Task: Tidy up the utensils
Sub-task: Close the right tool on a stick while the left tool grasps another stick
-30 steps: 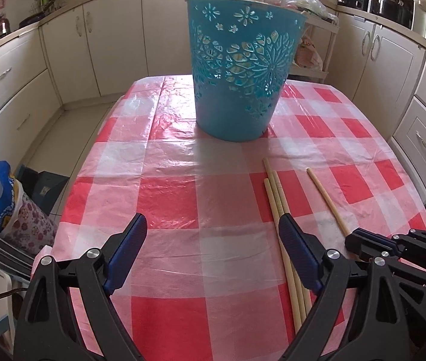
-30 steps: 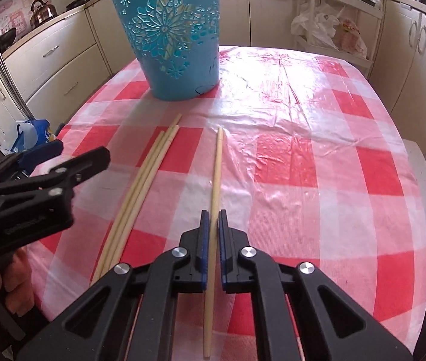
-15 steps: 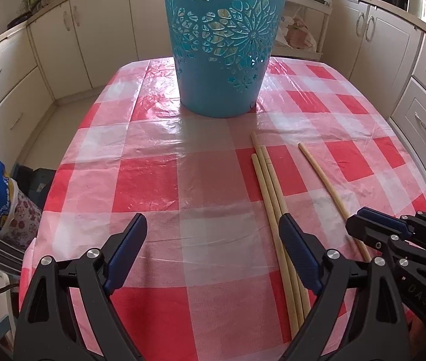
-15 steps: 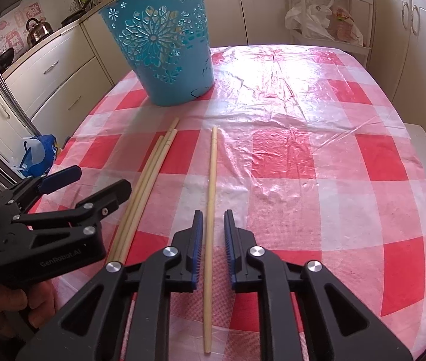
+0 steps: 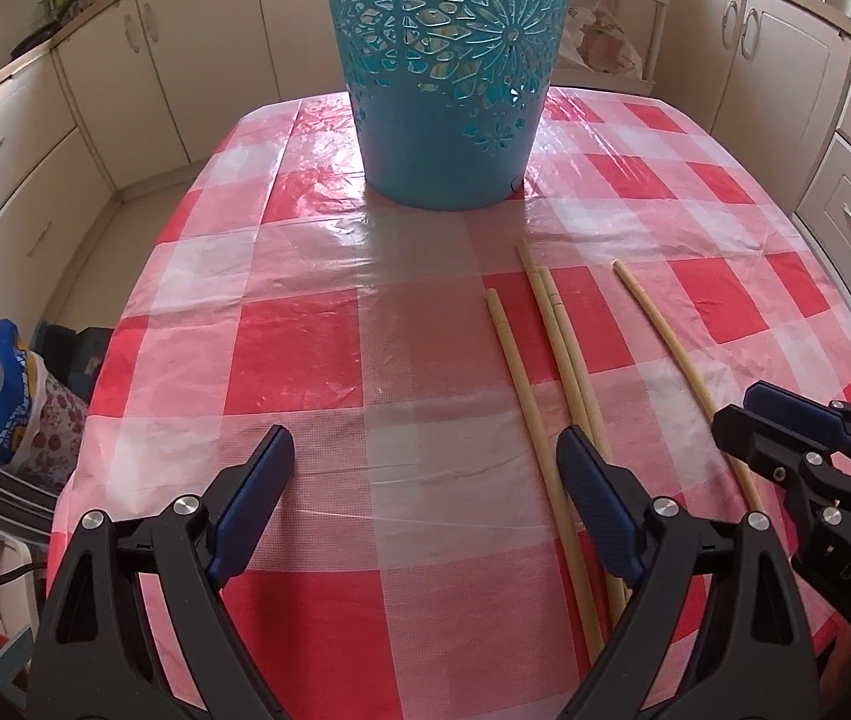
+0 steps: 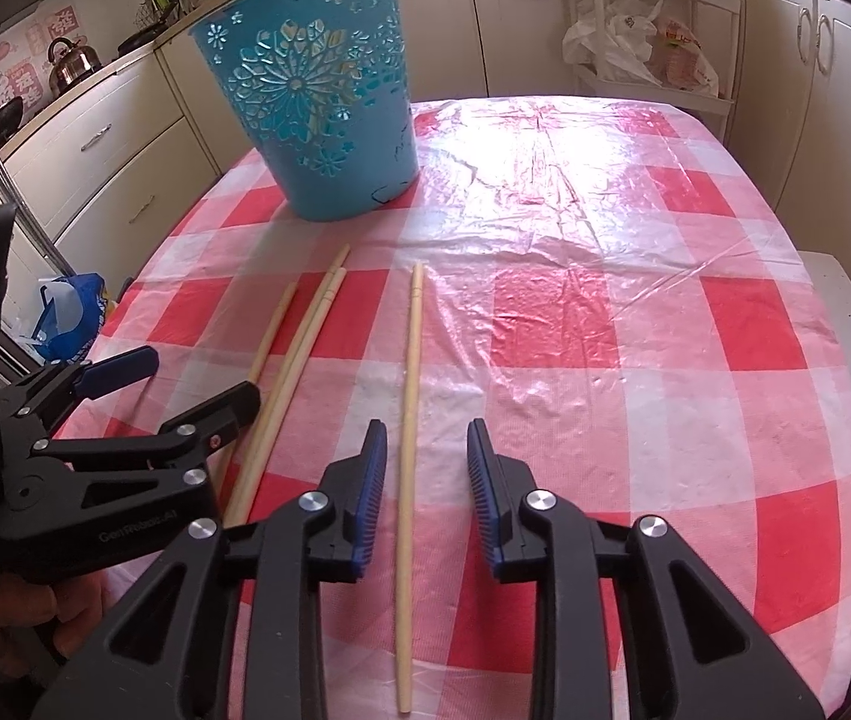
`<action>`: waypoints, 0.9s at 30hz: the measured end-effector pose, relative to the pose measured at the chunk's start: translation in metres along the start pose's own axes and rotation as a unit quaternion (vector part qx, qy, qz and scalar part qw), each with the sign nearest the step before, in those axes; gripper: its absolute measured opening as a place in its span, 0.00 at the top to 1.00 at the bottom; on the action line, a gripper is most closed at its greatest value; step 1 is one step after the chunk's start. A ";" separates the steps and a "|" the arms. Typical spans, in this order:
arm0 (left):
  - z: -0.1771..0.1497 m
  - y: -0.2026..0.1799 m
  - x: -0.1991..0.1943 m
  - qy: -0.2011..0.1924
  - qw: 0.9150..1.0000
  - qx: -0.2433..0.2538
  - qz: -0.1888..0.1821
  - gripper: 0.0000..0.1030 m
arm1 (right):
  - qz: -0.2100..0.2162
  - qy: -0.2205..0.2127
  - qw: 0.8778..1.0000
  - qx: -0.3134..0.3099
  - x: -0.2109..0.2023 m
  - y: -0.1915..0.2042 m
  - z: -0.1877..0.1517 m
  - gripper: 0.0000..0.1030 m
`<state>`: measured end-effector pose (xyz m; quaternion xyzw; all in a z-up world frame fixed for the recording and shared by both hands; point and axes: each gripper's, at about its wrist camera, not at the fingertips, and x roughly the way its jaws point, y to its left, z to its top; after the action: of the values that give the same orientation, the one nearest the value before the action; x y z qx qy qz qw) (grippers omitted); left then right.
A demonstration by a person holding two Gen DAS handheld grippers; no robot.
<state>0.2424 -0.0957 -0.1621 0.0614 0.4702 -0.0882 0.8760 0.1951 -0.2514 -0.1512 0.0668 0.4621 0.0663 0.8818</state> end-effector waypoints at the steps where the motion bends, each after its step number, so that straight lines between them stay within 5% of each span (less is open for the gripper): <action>1: 0.000 0.001 0.000 0.000 1.000 0.001 0.001 0.17 | -0.002 -0.002 1.000 -0.002 0.001 0.000 0.002 0.73; 4: 0.004 0.001 0.002 -0.002 1.000 0.010 0.000 0.20 | -0.007 -0.005 1.000 -0.011 0.003 0.001 0.007 0.73; 10: 0.011 0.008 0.003 -0.011 1.000 0.018 -0.019 0.43 | -0.021 -0.005 0.999 -0.045 0.015 0.012 0.014 0.73; 14: 0.013 0.013 0.003 -0.016 0.999 0.028 -0.031 0.58 | -0.047 -0.014 0.996 -0.078 0.019 0.020 0.014 0.85; 22: 0.020 0.011 0.009 -0.007 0.999 0.039 -0.020 0.52 | -0.045 -0.002 0.995 -0.089 0.022 0.020 0.018 0.88; 24: 0.019 0.010 0.008 -0.015 0.999 0.040 -0.024 0.78 | -0.042 0.001 0.995 -0.090 0.022 0.021 0.019 0.94; 27: 0.020 0.011 0.007 -0.010 0.998 0.042 -0.041 0.90 | -0.025 0.004 0.998 -0.062 0.022 0.016 0.020 0.94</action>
<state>0.2649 -0.0889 -0.1562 0.0778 0.4591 -0.1444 0.8731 0.2226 -0.2330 -0.1548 -0.0002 0.4626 0.0731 0.8836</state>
